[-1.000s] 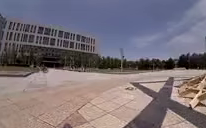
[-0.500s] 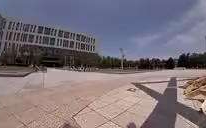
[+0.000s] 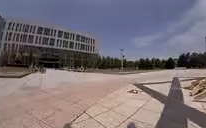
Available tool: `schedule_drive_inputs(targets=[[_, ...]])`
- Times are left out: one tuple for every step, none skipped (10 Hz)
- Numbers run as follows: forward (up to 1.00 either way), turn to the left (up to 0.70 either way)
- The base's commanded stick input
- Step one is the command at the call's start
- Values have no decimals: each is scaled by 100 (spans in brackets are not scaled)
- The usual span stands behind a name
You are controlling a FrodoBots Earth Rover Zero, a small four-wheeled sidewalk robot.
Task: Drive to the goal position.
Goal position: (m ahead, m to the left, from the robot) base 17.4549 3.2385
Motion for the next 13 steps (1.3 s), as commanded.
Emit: schedule_drive_inputs(targets=[[45, 0], [45, 0], [45, 0], [45, 0], [45, 0], [45, 0], [45, 0], [45, 0], [45, 0], [45, 0], [45, 0], [45, 0], [45, 0]])
